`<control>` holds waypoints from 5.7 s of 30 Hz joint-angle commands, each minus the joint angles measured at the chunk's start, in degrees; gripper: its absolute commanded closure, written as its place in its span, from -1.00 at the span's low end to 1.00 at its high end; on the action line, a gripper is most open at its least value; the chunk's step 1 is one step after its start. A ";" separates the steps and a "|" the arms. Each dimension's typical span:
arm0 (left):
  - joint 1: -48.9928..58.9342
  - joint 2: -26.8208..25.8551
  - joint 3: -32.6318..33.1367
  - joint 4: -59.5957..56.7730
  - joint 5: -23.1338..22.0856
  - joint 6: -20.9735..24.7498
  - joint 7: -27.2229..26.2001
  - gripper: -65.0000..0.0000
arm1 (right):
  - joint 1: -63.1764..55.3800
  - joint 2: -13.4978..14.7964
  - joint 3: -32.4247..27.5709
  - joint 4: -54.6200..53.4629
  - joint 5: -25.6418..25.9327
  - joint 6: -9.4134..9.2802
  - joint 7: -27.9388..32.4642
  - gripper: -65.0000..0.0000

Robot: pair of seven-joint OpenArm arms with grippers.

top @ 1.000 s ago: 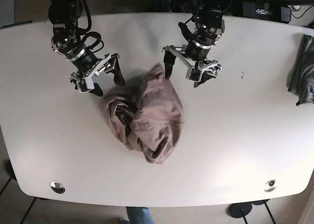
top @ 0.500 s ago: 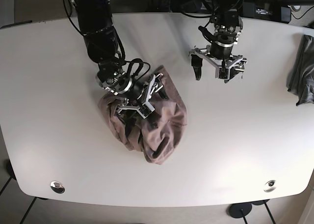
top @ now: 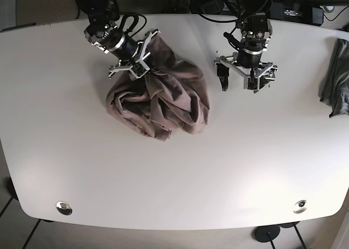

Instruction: Fold the T-shirt properly

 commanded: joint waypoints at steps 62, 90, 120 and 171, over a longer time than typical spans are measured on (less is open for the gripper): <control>1.06 -1.09 -13.01 8.27 -0.42 -6.94 -1.22 -0.67 | 36.85 -9.72 -25.20 -29.96 1.44 -1.00 -3.16 -0.55; 1.23 -1.27 -13.27 5.28 -0.42 -6.94 -1.22 -0.67 | 32.10 -9.63 -25.20 -25.48 1.44 -3.46 -3.96 -0.54; 4.05 -13.75 -13.01 5.20 -29.87 -6.94 -1.14 -0.67 | 31.31 -7.35 -25.47 -23.37 -6.12 -17.79 1.06 0.95; -22.50 2.16 8.27 -15.64 -12.73 -15.56 2.20 -0.67 | 79.92 -15.96 -14.12 -2.71 -0.94 -11.11 -22.07 0.95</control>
